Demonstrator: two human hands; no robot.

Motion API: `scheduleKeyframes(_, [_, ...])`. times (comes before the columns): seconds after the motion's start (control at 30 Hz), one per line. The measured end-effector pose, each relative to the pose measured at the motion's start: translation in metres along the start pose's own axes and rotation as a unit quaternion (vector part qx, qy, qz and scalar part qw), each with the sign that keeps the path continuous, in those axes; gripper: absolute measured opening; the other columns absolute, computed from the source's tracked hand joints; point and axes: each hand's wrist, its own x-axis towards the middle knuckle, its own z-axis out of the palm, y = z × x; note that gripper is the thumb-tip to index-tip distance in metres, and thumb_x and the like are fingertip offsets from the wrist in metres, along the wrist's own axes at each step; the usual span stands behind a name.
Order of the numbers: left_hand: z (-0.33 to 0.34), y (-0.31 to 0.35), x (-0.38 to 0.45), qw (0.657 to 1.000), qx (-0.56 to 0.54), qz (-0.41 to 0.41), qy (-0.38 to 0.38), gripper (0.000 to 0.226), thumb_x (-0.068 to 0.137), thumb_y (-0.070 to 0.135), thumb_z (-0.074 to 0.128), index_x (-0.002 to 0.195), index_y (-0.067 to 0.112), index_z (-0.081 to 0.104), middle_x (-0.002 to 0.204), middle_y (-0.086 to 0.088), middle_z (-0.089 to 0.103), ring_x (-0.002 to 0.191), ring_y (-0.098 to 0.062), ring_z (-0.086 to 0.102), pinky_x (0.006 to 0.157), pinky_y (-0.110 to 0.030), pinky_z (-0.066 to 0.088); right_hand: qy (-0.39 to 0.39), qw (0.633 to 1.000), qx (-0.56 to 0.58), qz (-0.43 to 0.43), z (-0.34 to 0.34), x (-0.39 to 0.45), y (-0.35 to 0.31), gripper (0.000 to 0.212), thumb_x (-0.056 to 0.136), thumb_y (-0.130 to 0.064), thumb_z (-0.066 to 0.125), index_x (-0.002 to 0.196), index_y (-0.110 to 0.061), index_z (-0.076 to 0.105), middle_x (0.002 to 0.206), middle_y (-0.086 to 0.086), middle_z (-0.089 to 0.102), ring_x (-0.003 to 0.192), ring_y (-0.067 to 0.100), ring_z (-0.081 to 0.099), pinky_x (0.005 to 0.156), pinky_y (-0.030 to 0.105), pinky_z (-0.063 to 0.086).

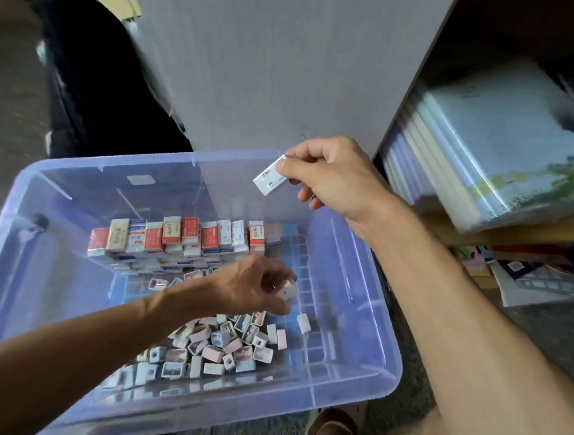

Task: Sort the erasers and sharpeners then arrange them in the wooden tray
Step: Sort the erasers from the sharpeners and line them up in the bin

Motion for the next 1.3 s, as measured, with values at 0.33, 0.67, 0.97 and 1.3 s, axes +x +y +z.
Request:
scheduleKeyframes(0.33, [-0.059, -0.046, -0.115, 0.863, -0.454, -0.158, 0.156, 0.025, 0.081, -0.001, 0.067, 0.106, -0.005, 0.063, 0.106, -0.017, 0.071, 0.095, -0.028, 0.070, 0.074, -0.031, 0.060, -0.166, 0.981, -0.052, 0.080, 0.085, 0.027, 0.017, 0.008, 0.104, -0.015, 0.047, 0.098, -0.016, 0.051, 0.097, 0.011, 0.066, 0.071, 0.023, 0.072, 0.059, 0.027, 0.054])
scheduleKeyframes(0.67, [-0.071, -0.052, -0.120, 0.760, -0.574, -0.145, 0.269, 0.018, 0.095, -0.007, 0.048, 0.113, -0.010, 0.051, 0.111, -0.027, 0.064, 0.097, -0.037, 0.069, 0.073, -0.036, 0.062, -0.035, 0.989, -0.119, 0.082, 0.150, 0.041, 0.066, 0.013, 0.089, -0.020, 0.073, 0.080, -0.024, 0.064, 0.076, -0.002, 0.071, 0.071, 0.017, 0.072, 0.080, 0.042, 0.061])
scheduleKeyframes(0.97, [-0.074, -0.054, -0.125, 0.720, -0.640, -0.134, 0.234, 0.022, 0.097, -0.003, 0.040, 0.116, -0.011, 0.051, 0.113, -0.030, 0.065, 0.097, -0.040, 0.069, 0.069, -0.036, 0.061, -0.063, 0.963, -0.260, -0.028, 0.150, 0.030, 0.075, 0.038, 0.078, -0.023, 0.082, 0.111, -0.019, 0.062, 0.100, -0.005, 0.059, 0.094, 0.017, 0.060, 0.078, 0.030, 0.049])
scheduleKeyframes(1.3, [-0.075, -0.051, -0.120, 0.754, -0.605, -0.126, 0.223, 0.030, 0.098, 0.000, 0.039, 0.125, -0.005, 0.052, 0.116, -0.026, 0.066, 0.105, -0.038, 0.067, 0.084, -0.040, 0.058, -0.174, 0.973, -0.149, -0.023, 0.138, 0.007, 0.035, 0.013, 0.098, -0.030, 0.060, 0.104, -0.025, 0.070, 0.102, -0.005, 0.069, 0.085, 0.006, 0.061, 0.079, 0.028, 0.050])
